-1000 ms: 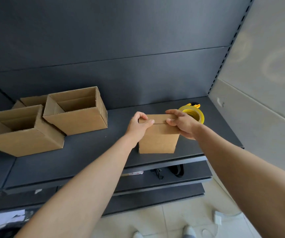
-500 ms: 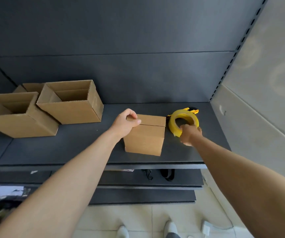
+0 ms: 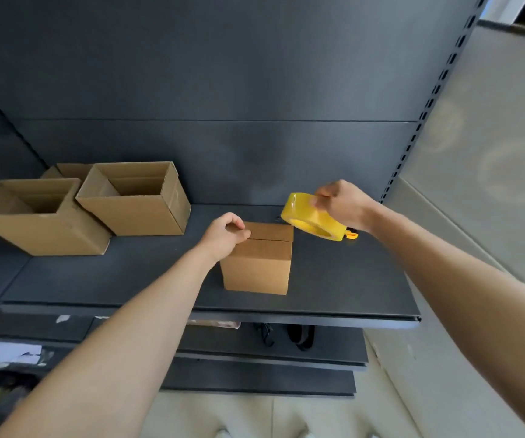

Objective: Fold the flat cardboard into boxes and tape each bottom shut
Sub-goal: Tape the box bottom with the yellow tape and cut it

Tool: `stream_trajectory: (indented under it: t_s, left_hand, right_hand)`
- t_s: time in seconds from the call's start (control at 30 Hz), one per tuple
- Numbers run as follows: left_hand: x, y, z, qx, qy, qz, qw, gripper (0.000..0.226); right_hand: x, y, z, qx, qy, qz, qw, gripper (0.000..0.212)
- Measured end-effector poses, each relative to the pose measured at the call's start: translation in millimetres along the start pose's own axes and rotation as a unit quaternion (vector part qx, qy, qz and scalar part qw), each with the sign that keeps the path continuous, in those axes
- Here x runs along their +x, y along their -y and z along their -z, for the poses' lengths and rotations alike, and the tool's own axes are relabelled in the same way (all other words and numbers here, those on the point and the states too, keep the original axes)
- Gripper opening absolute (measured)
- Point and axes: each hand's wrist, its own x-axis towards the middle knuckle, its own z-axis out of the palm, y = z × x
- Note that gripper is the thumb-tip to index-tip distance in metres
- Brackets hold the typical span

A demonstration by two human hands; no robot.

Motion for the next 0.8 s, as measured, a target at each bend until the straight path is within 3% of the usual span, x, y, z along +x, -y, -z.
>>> stream_trajectory:
  t_s: [0.13, 0.2, 0.27, 0.5, 0.57, 0.7, 0.8]
  left_hand:
    - [2, -1, 3, 0.014, 0.017, -0.006, 1.000, 0.011]
    - [1, 0, 6, -0.004, 0.036, -0.015, 0.999, 0.011]
    - [-1, 0, 9, -0.026, 0.050, -0.021, 0.998, 0.011]
    - [2, 4, 19, -0.008, 0.077, -0.047, 0.996, 0.007]
    - [7, 3, 24, 0.018, 0.088, -0.050, 0.995, 0.015]
    - [6, -9, 31, 0.029, 0.029, -0.055, 0.998, 0.047]
    - [0, -24, 31, -0.089, 0.130, 0.033, 0.987, 0.056]
  right_hand:
    - [-14, 50, 15, -0.037, 0.014, 0.030, 0.999, 0.022]
    - [-15, 67, 12, -0.066, 0.023, 0.029, 0.997, 0.033]
    - [-13, 81, 4, -0.099, 0.042, 0.016, 0.994, 0.040]
    - [6, 95, -21, -0.143, 0.050, -0.048, 0.987, 0.034]
    - [10, 100, -22, -0.158, 0.054, -0.052, 0.985, 0.034]
    - [16, 105, -27, -0.184, 0.066, -0.054, 0.979, 0.034]
    - [18, 106, -28, -0.192, 0.063, -0.052, 0.978, 0.033]
